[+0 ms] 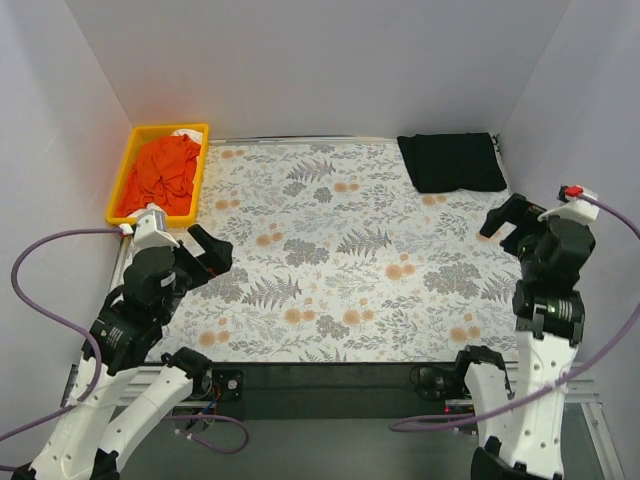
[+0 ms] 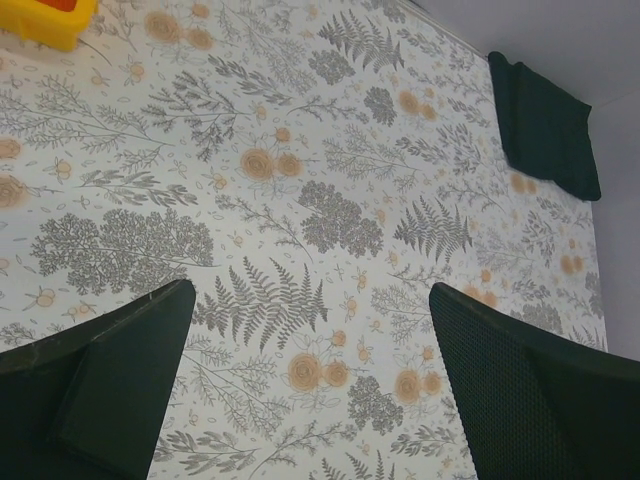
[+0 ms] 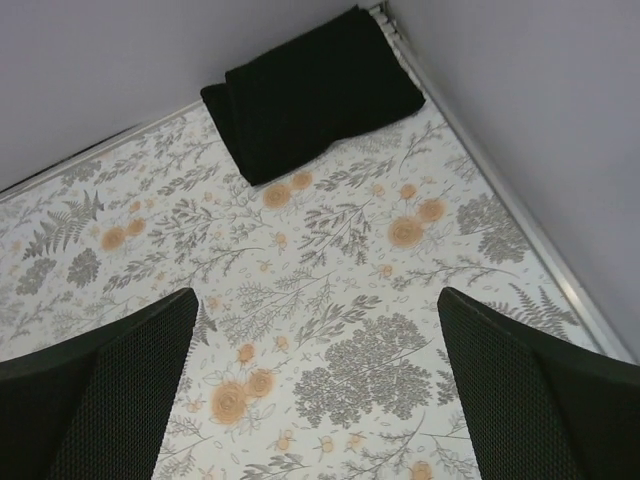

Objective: Fold and stack the t-shirts
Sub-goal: Neatly place the folded tshirt to the corner

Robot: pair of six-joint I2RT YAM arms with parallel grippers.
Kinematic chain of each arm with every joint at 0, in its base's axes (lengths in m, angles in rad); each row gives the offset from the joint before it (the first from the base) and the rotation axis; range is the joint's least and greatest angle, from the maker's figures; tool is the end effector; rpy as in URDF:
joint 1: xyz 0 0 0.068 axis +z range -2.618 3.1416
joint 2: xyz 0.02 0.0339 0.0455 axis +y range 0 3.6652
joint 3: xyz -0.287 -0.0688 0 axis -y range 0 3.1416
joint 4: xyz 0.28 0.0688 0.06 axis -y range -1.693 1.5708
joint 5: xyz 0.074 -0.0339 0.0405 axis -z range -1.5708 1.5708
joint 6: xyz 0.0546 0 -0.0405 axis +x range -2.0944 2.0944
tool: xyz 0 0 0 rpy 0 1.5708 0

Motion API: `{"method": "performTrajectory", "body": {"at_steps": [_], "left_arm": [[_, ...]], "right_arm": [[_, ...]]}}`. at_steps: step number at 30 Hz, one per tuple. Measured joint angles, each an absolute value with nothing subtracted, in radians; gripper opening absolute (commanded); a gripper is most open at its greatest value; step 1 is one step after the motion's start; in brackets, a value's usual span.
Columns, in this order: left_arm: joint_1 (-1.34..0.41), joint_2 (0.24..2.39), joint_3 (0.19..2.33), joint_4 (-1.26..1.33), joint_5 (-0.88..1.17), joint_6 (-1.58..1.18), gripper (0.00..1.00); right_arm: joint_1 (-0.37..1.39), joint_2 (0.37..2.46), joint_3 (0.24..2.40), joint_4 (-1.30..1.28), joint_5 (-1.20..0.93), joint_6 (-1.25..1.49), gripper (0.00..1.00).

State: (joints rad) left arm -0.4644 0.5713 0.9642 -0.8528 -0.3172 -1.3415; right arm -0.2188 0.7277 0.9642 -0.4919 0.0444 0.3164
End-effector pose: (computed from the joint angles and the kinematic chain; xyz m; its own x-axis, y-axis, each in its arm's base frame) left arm 0.1212 -0.0417 0.3754 -0.2613 -0.9040 -0.3385 -0.3465 0.4151 -0.8412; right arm 0.1832 -0.0432 0.3959 -0.1539 0.3526 -0.9230 0.3227 0.9009 0.2904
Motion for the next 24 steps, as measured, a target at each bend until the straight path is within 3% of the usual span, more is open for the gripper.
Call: {"method": "performTrajectory", "body": {"at_steps": [1, 9, 24], "left_arm": [[-0.471, 0.558, 0.964, -0.858, -0.331, -1.334, 0.98], [-0.48, 0.4, 0.93, -0.799, -0.419, -1.265, 0.98], [-0.48, 0.333, 0.784, -0.665, -0.485, -1.282, 0.98]], "right_arm": [[-0.219, 0.669, 0.963, -0.513, 0.053, 0.295, 0.98], [-0.219, 0.381, 0.943, -0.614, 0.078, 0.186, 0.98], [-0.148, 0.352, 0.877, -0.638, 0.071, 0.146, 0.98]]}}
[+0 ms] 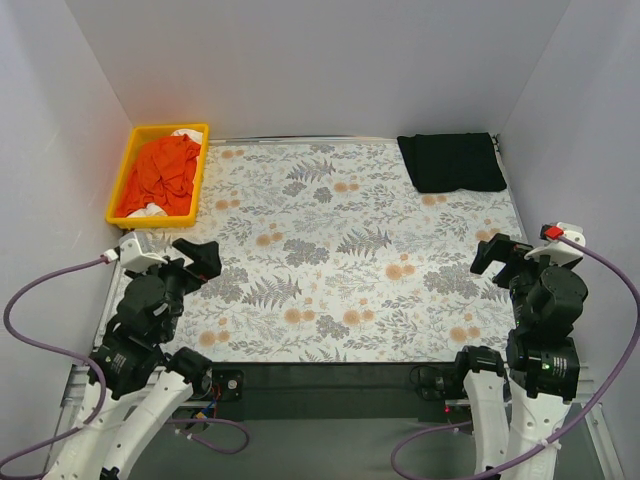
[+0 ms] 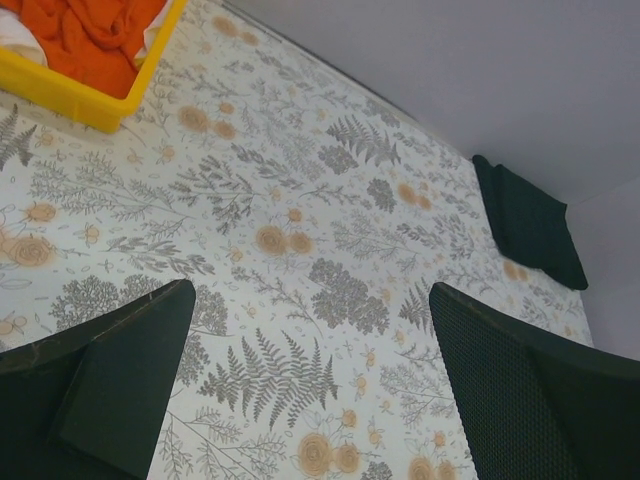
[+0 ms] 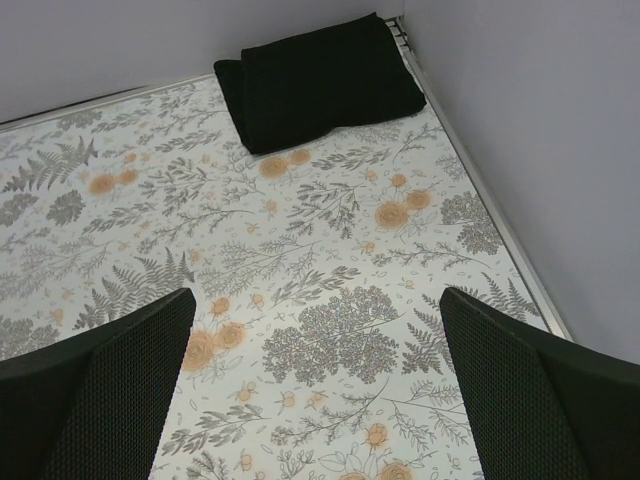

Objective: Fold and stack the t-shirts
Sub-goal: Neatly place the folded tshirt to the corner

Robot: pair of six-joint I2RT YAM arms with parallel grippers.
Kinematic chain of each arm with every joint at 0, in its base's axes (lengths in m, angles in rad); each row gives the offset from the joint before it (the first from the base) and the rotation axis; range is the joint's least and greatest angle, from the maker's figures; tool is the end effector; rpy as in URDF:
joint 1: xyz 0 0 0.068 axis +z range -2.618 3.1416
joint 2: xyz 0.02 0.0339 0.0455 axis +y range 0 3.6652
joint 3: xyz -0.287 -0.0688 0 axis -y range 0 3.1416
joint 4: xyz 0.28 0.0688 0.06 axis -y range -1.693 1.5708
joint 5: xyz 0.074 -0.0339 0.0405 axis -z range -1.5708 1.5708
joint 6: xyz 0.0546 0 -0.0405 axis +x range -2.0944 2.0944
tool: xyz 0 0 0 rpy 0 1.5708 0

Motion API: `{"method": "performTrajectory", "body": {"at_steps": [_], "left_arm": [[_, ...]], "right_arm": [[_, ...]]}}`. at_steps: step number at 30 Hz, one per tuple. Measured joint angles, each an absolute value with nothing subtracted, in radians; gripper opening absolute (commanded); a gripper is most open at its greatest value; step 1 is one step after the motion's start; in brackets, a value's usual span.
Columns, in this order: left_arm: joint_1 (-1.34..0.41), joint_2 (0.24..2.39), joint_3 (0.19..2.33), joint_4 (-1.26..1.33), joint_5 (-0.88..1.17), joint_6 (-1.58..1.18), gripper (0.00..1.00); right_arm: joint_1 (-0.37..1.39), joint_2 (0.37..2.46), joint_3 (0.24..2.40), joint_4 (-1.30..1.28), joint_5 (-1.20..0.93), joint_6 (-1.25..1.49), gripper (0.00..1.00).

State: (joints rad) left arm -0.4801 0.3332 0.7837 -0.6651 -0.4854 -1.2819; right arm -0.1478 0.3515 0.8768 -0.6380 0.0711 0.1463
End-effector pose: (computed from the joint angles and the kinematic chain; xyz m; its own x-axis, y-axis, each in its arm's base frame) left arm 0.0953 -0.0209 0.3573 -0.0578 -0.9258 -0.3736 -0.1799 0.3778 -0.9083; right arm 0.0888 -0.0171 0.3902 -0.0785 0.1587 -0.9842 0.2306 0.9634 0.1369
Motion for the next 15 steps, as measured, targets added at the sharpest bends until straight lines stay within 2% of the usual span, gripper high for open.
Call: {"method": "performTrajectory", "body": {"at_steps": [6, 15], "left_arm": [[-0.48, 0.366, 0.679, -0.618, -0.485, -1.321, 0.98], [-0.48, 0.419, 0.67, -0.527, -0.483, -1.34, 0.98]], "right_arm": [[-0.107, 0.356, 0.868, -0.629, 0.075, 0.134, 0.98], [-0.076, 0.358, 0.868, -0.625, 0.075, 0.119, 0.98]]}}
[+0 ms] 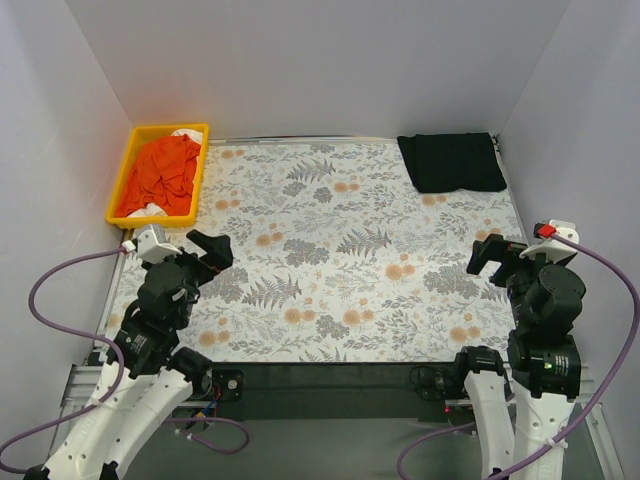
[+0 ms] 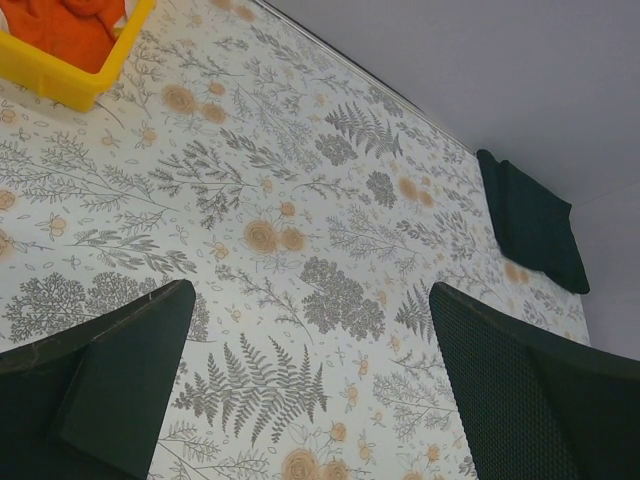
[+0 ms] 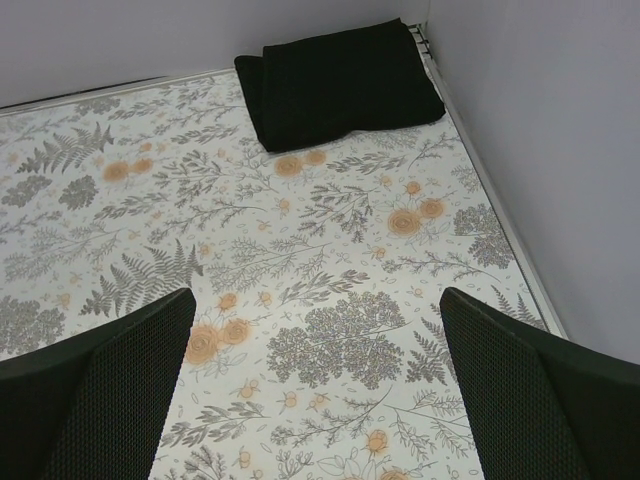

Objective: Fold and stack the t-shirts
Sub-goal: Neatly place the folded tshirt to the corner

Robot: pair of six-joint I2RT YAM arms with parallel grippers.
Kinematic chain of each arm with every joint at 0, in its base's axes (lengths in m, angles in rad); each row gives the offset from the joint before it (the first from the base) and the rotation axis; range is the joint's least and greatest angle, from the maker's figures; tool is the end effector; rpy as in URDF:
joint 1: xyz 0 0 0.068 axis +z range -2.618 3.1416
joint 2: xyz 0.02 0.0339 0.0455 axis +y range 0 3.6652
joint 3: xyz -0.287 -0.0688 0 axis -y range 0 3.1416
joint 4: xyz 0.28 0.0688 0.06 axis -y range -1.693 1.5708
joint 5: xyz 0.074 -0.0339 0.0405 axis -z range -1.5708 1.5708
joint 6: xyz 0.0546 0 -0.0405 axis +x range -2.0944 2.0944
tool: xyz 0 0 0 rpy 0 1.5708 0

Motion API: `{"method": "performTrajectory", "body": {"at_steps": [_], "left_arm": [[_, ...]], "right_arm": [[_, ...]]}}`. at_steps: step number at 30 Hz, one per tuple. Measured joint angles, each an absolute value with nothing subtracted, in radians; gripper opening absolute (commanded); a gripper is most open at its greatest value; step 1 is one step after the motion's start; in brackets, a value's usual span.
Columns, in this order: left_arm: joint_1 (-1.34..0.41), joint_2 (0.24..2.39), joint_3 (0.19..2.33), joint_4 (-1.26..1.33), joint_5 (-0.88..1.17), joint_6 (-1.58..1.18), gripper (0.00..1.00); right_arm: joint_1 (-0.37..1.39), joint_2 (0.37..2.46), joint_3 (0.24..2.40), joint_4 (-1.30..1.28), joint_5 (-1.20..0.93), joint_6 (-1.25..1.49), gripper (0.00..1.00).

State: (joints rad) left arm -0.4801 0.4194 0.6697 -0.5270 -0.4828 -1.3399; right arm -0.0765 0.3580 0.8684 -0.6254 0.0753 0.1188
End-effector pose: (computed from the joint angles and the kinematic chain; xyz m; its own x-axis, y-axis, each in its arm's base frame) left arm 0.1288 -0.0385 0.3244 -0.0681 -0.9366 -0.3436 -0.2329 0.3498 -0.9074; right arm 0.0932 -0.0113 0.3885 -0.0957 0.1259 -0.9874 0.1632 0.9805 0.1092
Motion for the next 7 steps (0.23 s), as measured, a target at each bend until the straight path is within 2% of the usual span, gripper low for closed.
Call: {"method": "performTrajectory", "body": {"at_steps": [7], "left_arm": [[-0.48, 0.422, 0.664, -0.489, -0.482, -1.35, 0.98]], "right_arm": [[-0.064, 0.361, 0.868, -0.624, 0.074, 0.108, 0.98]]}}
